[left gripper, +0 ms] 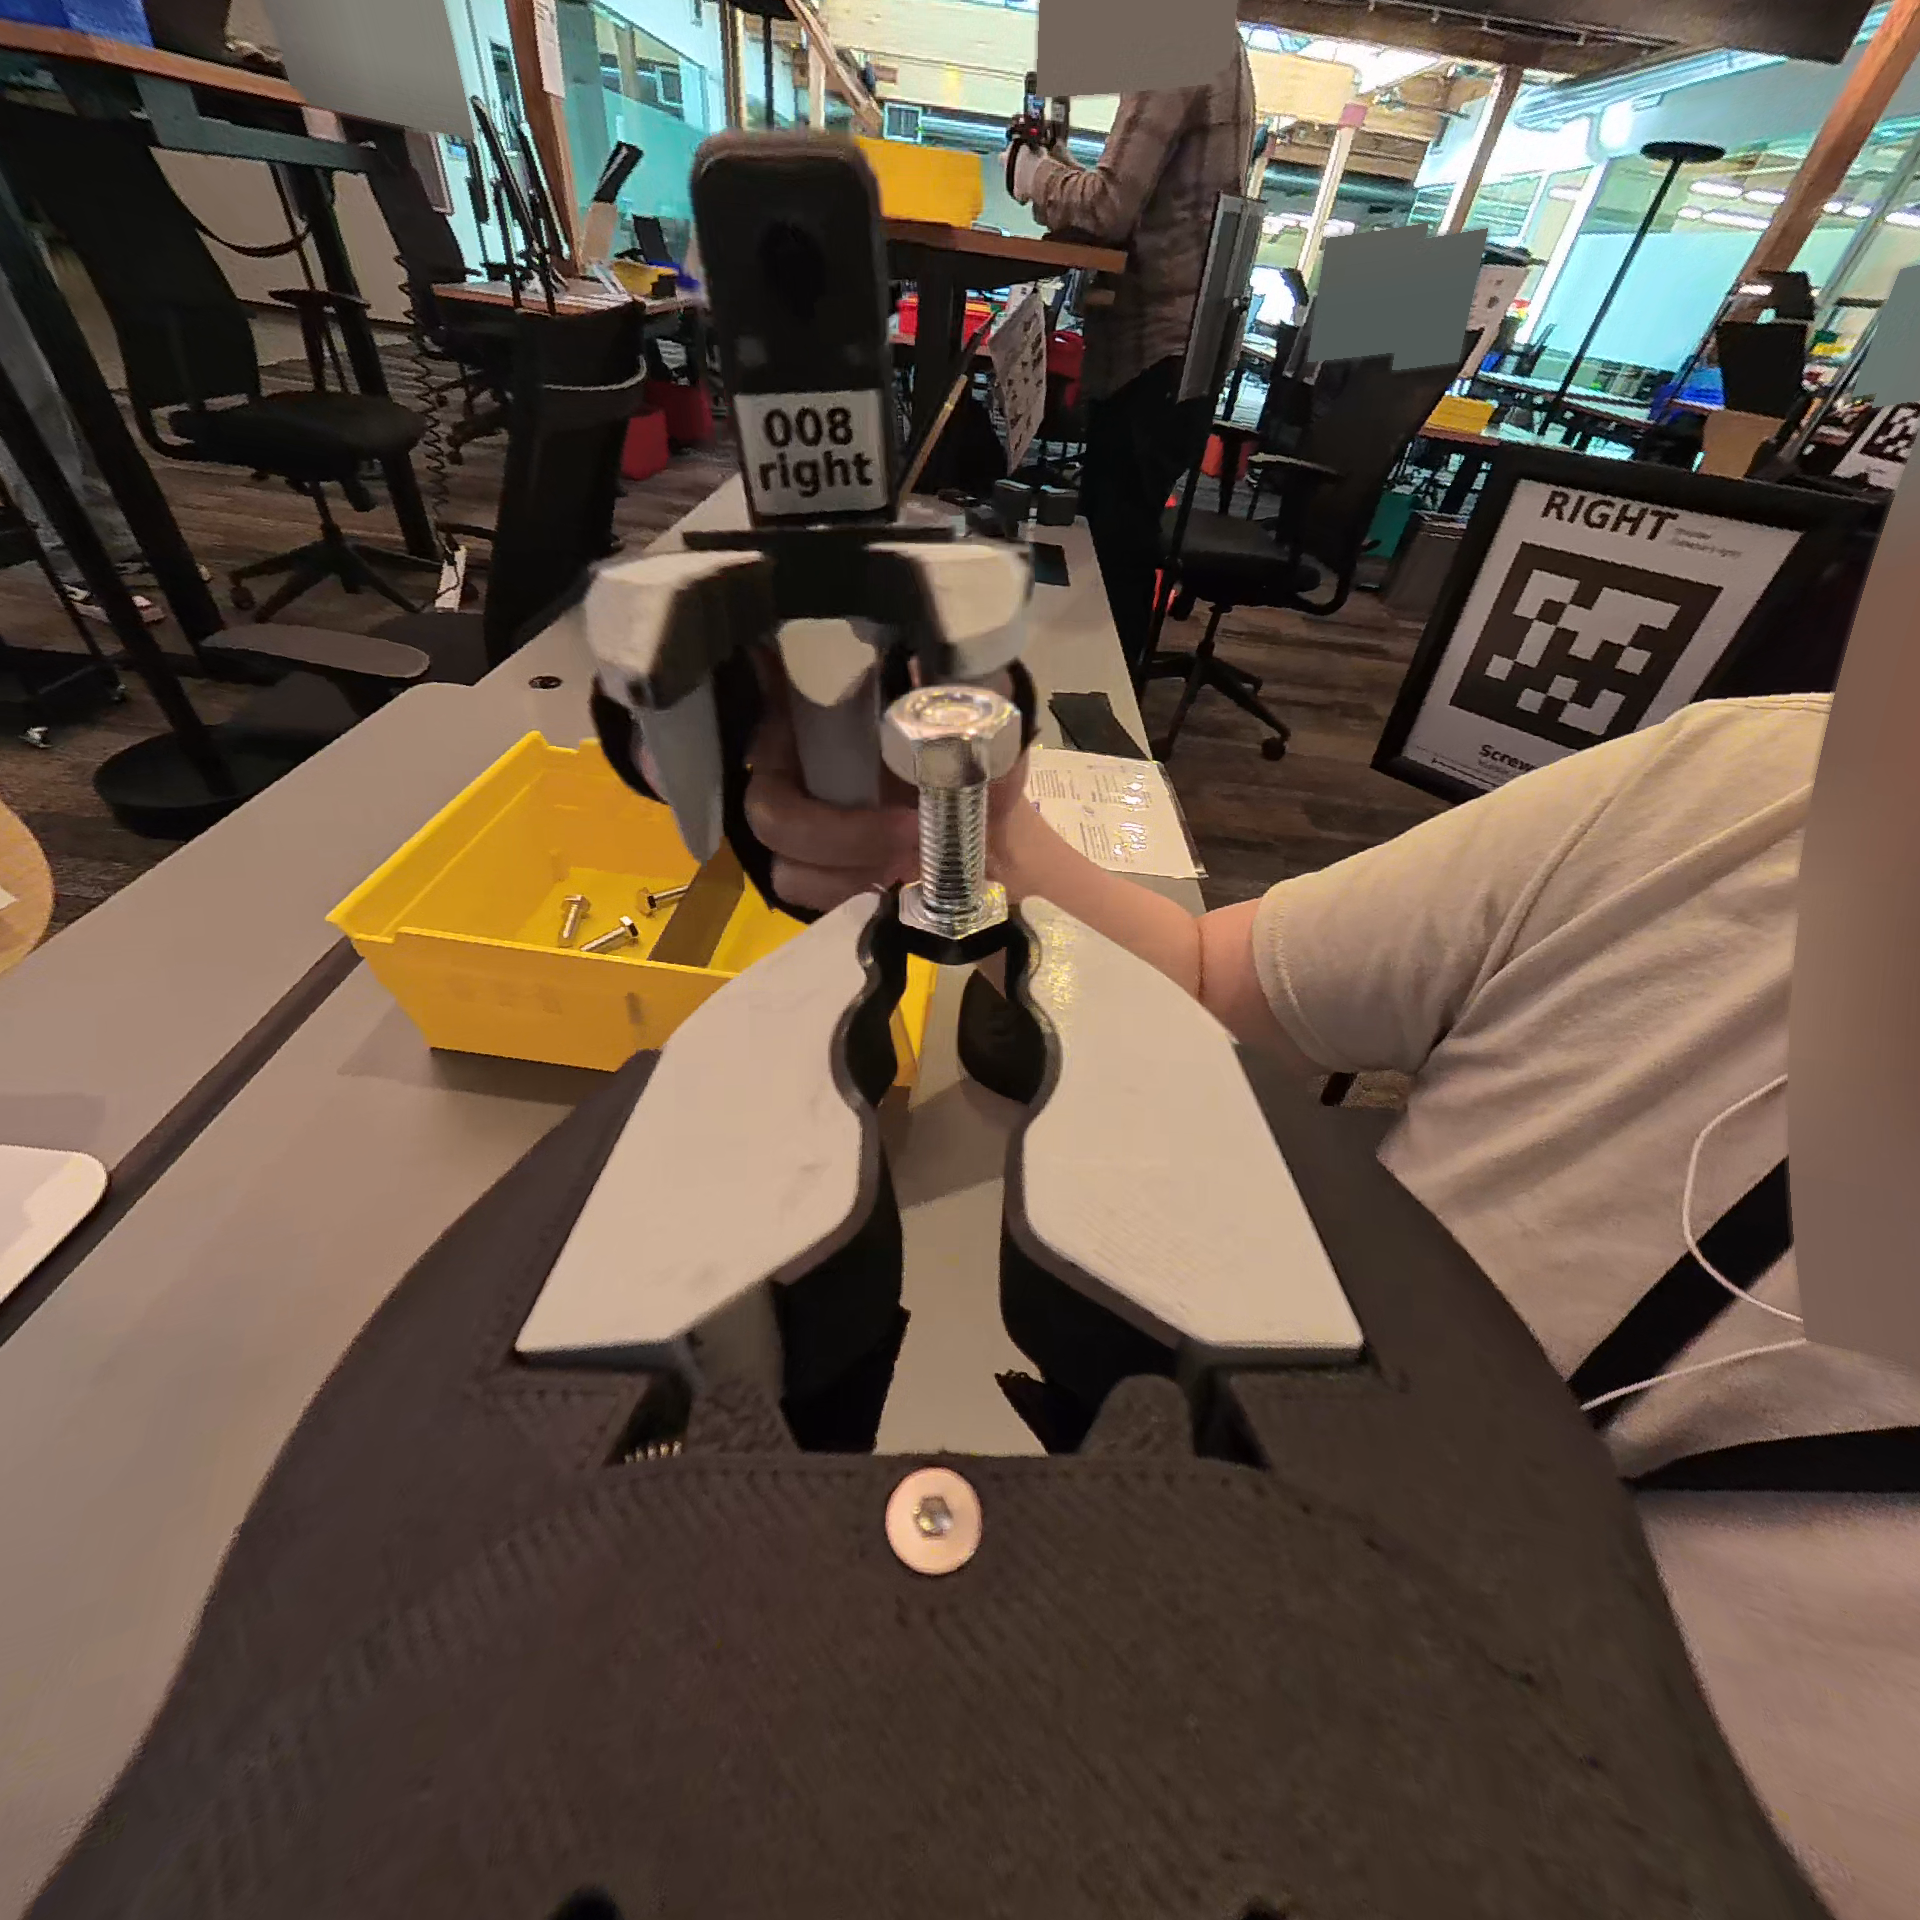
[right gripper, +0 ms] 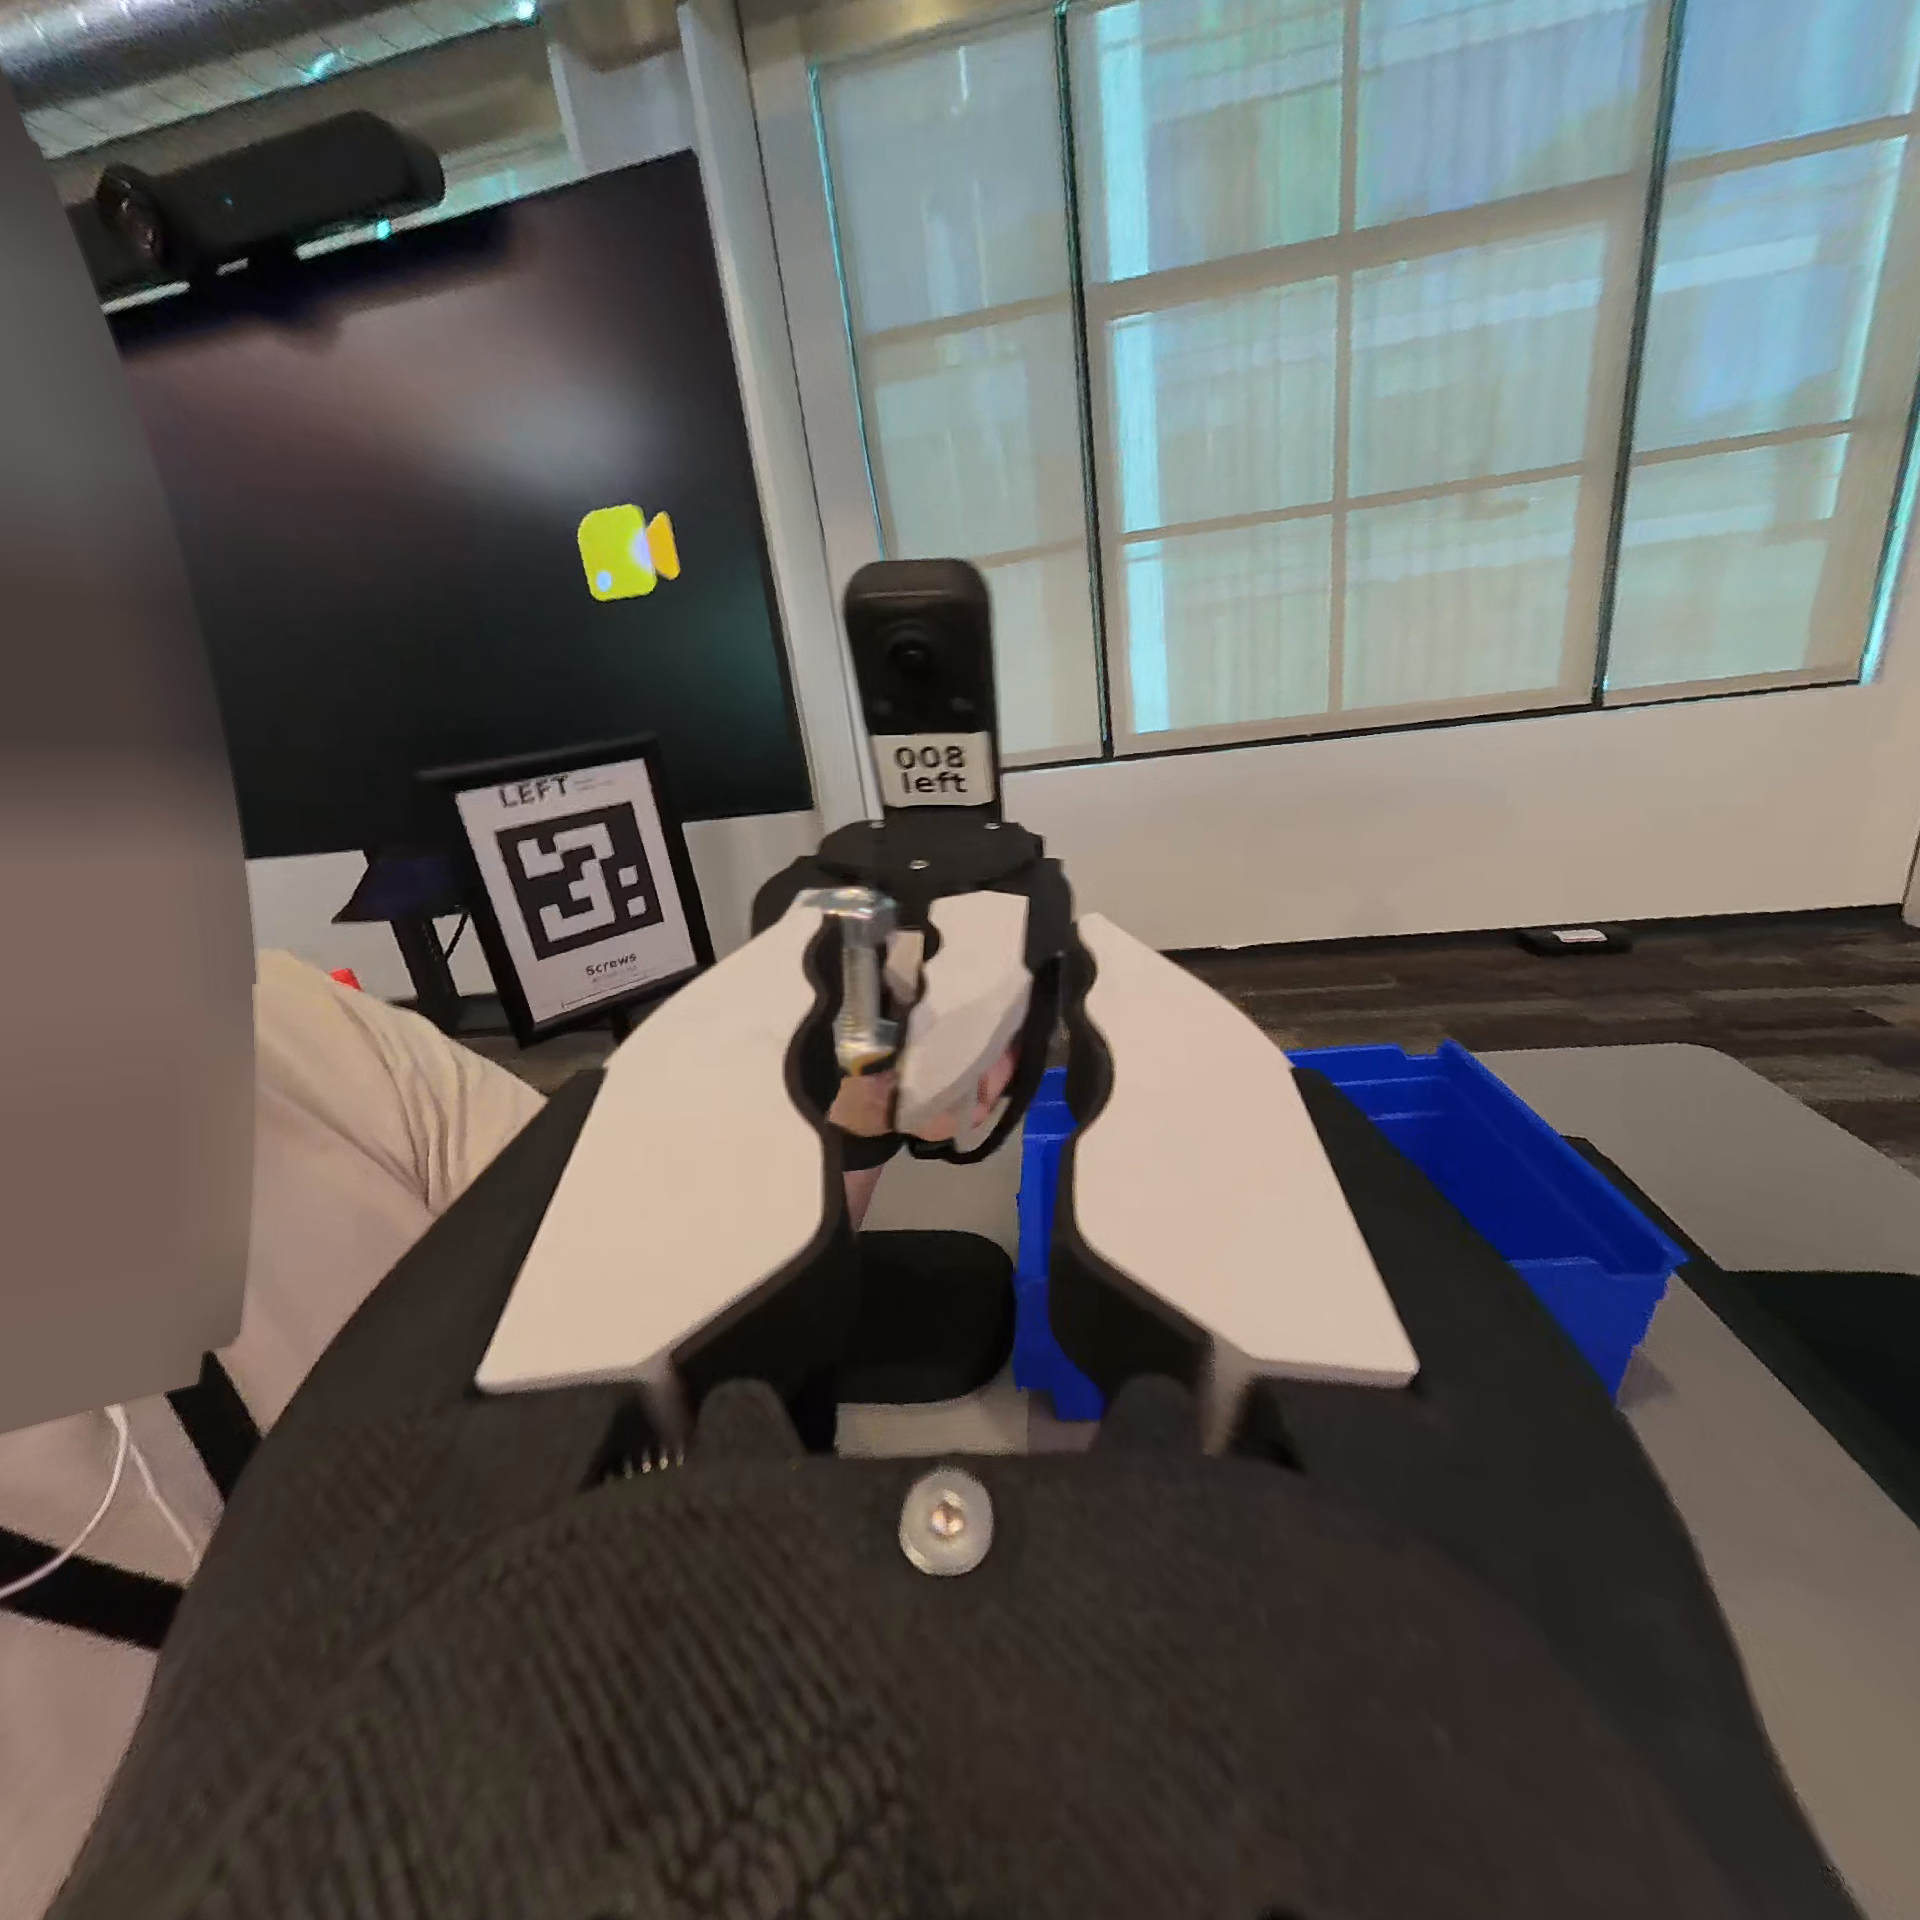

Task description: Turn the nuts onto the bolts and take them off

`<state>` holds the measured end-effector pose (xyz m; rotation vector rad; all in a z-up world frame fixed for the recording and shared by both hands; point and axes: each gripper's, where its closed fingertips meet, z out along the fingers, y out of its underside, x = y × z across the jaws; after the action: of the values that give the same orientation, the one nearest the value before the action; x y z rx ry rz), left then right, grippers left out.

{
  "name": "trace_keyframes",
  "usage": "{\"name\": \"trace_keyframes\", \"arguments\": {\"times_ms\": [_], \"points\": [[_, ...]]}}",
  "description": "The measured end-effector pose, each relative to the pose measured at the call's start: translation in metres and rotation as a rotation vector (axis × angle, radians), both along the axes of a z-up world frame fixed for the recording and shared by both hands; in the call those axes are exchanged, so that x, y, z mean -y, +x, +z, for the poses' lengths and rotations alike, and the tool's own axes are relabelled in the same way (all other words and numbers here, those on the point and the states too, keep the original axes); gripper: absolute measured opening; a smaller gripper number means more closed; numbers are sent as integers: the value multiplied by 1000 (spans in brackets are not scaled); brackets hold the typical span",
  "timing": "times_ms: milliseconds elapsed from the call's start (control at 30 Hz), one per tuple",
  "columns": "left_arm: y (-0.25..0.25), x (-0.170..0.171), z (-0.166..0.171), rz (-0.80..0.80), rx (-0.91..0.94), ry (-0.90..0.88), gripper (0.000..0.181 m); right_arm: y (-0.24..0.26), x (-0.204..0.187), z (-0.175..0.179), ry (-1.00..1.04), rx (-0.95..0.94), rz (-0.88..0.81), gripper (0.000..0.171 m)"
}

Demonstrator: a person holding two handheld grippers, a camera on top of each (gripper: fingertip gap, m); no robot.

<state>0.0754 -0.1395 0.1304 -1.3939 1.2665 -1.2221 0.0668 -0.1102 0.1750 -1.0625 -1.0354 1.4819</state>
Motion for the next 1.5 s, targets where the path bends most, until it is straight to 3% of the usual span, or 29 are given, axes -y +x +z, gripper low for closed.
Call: {"name": "trace_keyframes", "arguments": {"times_ms": [133, 333, 533, 667, 700, 767, 1033, 1367, 1500], "points": [[3, 1, -3, -19, -7, -14, 17, -15, 15, -2, 47, 25, 7, 44], [0, 6, 3, -39, 18, -24, 17, 3, -14, -3, -39, -12, -26, 39], [2, 2, -1, -18, -4, -11, 17, -14, 21, 0, 55, 17, 32, 44], [3, 2, -2, -9, -8, -14, 17, -8, 1, -4, -2, 8, 11, 46], [2, 3, 0, -17, 1, -13, 17, -3, -8, -4, -32, -2, -12, 38], [0, 6, 3, -37, 15, -22, 17, 3, -19, -5, -49, -5, -51, 36], [2, -5, -4, 23, -20, -9, 18, -10, 15, 3, 37, 17, -2, 41], [-1, 2, 2, -21, 17, -29, 17, -2, -10, -4, 68, 68, -155, 41], [-2, -1, 0, 3, -2, -16, 18, -2, 3, 3, 55, 27, -81, 41]]}}
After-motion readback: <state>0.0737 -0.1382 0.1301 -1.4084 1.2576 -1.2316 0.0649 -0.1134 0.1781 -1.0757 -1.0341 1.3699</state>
